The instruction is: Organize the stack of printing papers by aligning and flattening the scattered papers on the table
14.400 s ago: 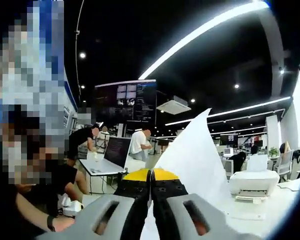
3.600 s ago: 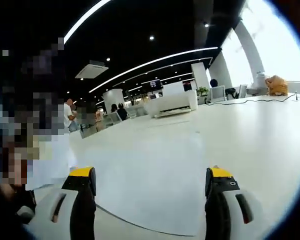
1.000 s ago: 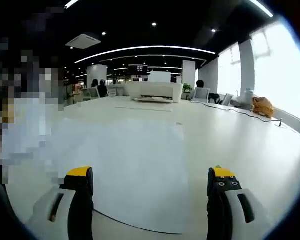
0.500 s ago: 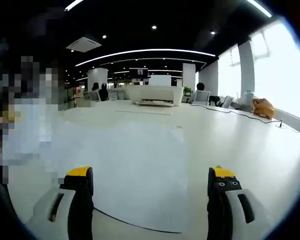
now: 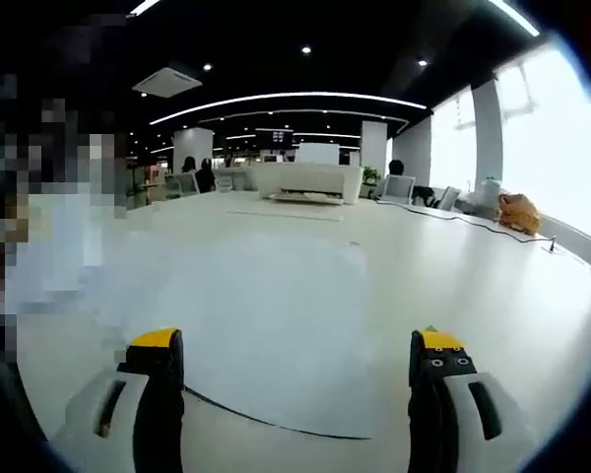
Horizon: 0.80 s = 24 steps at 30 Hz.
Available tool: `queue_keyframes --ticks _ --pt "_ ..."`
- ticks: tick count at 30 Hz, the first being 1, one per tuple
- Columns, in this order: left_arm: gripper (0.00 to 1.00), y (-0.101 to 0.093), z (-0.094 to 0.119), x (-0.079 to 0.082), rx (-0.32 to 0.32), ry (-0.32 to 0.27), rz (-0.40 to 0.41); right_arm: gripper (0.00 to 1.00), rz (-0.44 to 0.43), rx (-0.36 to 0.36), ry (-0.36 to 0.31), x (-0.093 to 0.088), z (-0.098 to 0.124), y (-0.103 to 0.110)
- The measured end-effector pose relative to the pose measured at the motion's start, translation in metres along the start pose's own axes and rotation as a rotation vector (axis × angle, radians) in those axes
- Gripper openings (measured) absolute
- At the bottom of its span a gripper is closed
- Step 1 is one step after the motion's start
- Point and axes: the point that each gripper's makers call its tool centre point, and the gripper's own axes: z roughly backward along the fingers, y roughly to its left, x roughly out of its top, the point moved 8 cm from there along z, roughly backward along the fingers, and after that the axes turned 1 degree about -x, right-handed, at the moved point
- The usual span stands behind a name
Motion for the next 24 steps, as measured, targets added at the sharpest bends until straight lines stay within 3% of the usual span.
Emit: queue_keyframes --ticks 7,9,24 --pt "0.06 -0.003 0.001 -0.001 -0.005 -0.003 0.004 0.89 0.007 -0.005 0.022 0.0 -0.002 0.006" --pt "0.06 -0.005 0.002 -0.002 -0.007 -0.002 0.007 0.87 -0.023 0.012 0.036 -0.001 -0.003 0.005" --pt "0.06 -0.009 0.002 -0.005 -0.004 0.002 0.001 0.7 -0.005 0.069 0.019 -0.001 -0.004 0.013"
